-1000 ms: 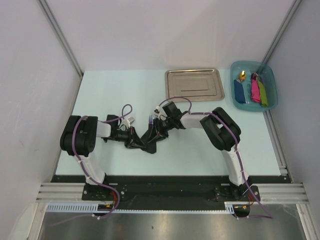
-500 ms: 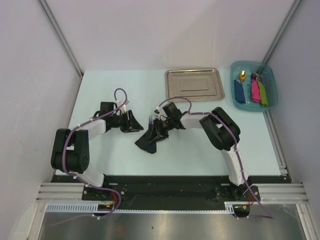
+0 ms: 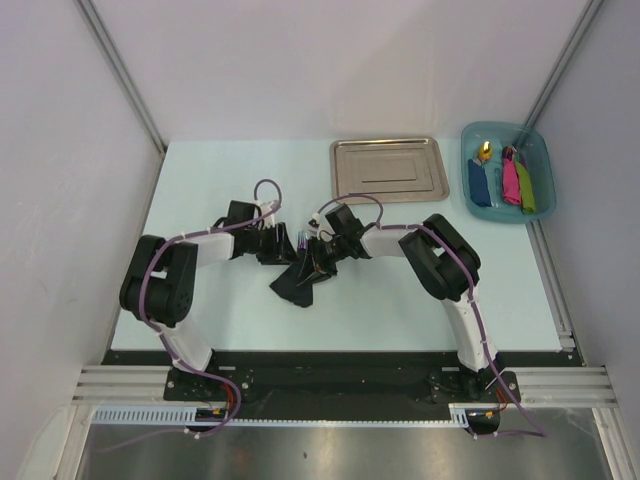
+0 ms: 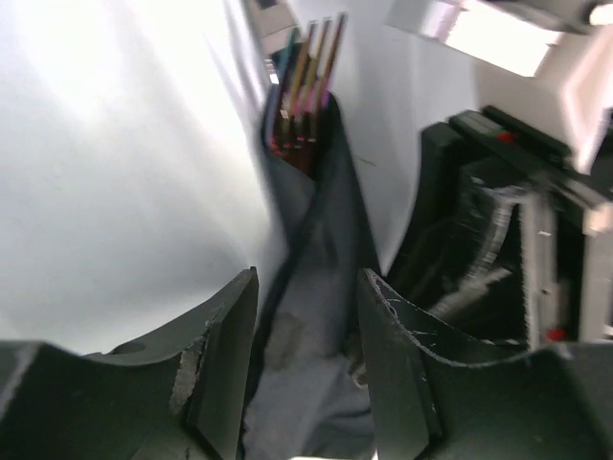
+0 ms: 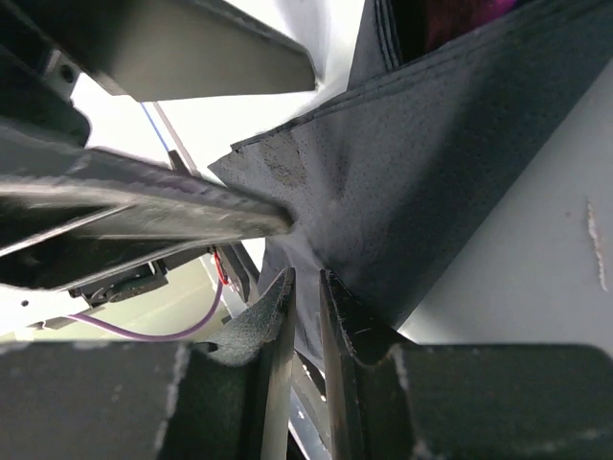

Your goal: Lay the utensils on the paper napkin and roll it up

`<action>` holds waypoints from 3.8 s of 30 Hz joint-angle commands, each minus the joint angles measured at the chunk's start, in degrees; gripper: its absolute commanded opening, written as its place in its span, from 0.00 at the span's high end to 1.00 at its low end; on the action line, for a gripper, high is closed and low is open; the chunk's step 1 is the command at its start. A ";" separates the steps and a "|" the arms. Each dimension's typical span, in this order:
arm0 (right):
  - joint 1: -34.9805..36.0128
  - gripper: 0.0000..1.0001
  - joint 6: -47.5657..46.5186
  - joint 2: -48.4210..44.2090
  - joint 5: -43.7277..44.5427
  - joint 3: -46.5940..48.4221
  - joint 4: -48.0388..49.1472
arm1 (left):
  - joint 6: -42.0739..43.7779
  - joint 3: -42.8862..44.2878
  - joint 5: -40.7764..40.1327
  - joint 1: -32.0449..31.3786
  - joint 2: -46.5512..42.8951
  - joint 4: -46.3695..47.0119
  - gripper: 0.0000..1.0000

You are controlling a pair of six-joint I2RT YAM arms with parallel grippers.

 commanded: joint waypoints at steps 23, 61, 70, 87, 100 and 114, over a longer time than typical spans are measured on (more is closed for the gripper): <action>-0.98 0.79 -0.51 2.11 3.21 -1.95 0.72 | 1.26 0.62 -6.25 -4.21 6.18 2.75 0.92; -14.96 0.07 -21.24 -18.70 -8.13 -6.44 -5.51 | -8.85 -2.36 18.27 -2.37 -14.99 13.65 1.00; -20.32 0.00 -31.88 -34.88 -1.98 -7.50 -6.92 | -12.63 5.62 25.12 -0.08 -25.10 11.63 1.00; -8.65 0.03 -39.53 -49.57 -4.02 3.67 -6.39 | -29.67 10.64 32.78 0.71 -38.11 32.62 1.00; 2.61 0.11 -32.94 -52.21 3.21 -0.11 8.89 | -25.03 11.26 29.09 -1.92 -44.35 29.12 1.00; 5.69 0.38 -33.12 -50.98 6.28 0.68 10.13 | -13.25 12.84 17.58 -6.05 -47.96 15.32 1.00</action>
